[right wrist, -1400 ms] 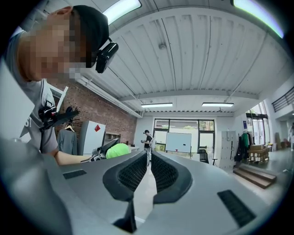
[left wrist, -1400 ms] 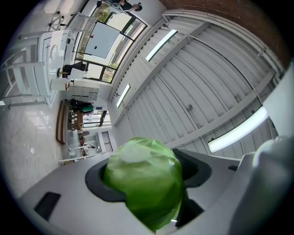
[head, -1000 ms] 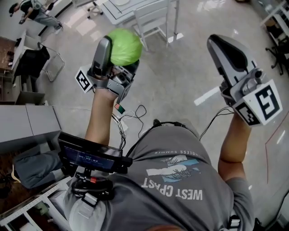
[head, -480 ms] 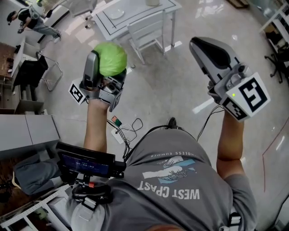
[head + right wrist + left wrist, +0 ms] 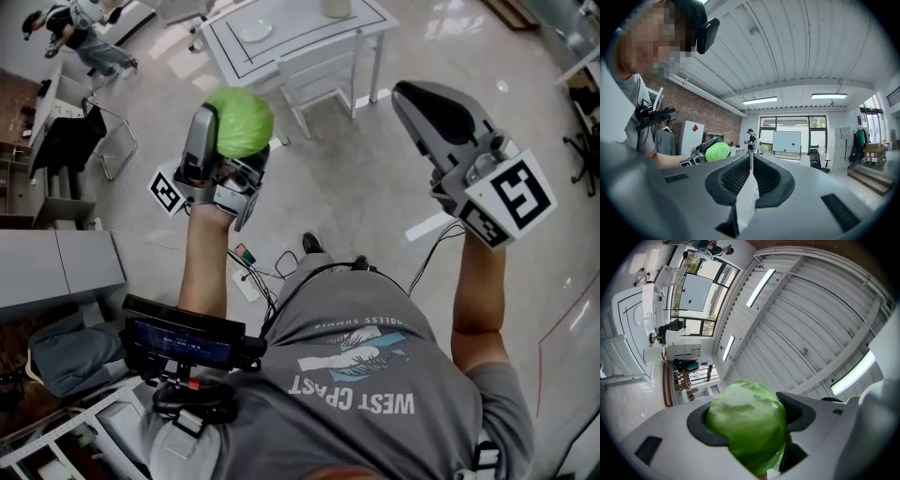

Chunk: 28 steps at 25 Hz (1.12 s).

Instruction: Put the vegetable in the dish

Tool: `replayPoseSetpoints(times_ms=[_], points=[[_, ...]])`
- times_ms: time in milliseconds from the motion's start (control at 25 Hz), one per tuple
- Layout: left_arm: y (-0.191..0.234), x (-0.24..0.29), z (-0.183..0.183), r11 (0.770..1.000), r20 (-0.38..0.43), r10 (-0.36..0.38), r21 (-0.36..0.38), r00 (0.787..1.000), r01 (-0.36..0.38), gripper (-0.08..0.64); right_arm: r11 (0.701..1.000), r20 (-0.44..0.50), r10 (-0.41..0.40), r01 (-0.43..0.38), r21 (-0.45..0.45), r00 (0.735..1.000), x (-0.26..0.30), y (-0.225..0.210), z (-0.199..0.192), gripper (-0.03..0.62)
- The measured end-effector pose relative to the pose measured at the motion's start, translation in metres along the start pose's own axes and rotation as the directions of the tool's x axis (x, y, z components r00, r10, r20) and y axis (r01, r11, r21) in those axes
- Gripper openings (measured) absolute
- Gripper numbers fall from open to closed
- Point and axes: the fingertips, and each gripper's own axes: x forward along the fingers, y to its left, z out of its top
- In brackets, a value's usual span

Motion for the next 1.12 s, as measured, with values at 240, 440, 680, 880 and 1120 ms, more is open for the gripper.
replayPoseSetpoints(times_ms=[240,440,680,880,1120], points=[[0.06,0.007,0.068,1.0,-0.038,0.029,0.012,0.999,-0.029,0.318,1.0,0.001,-0.011,0.011,0.009,1.0,0.08,-0.038,-0.016,0.009],[0.08,0.012,0.114,1.0,-0.064,0.03,-0.001,0.997,-0.03,0.318,0.999,0.005,-0.047,0.047,0.004,0.999,0.125,-0.048,-0.011,0.01],[0.156,0.038,0.182,0.997,-0.049,0.069,-0.025,0.996,-0.071,0.318,0.999,-0.02,-0.042,0.043,0.023,0.999,0.199,-0.11,-0.025,0.01],[0.196,0.045,0.206,0.994,-0.04,0.105,-0.03,0.994,-0.106,0.318,0.999,-0.038,-0.039,0.04,0.033,0.999,0.227,-0.14,-0.035,0.01],[0.201,0.032,0.207,0.99,-0.027,0.134,-0.032,0.991,-0.135,0.316,0.999,-0.046,-0.022,0.023,0.035,0.999,0.231,-0.131,-0.038,0.01]])
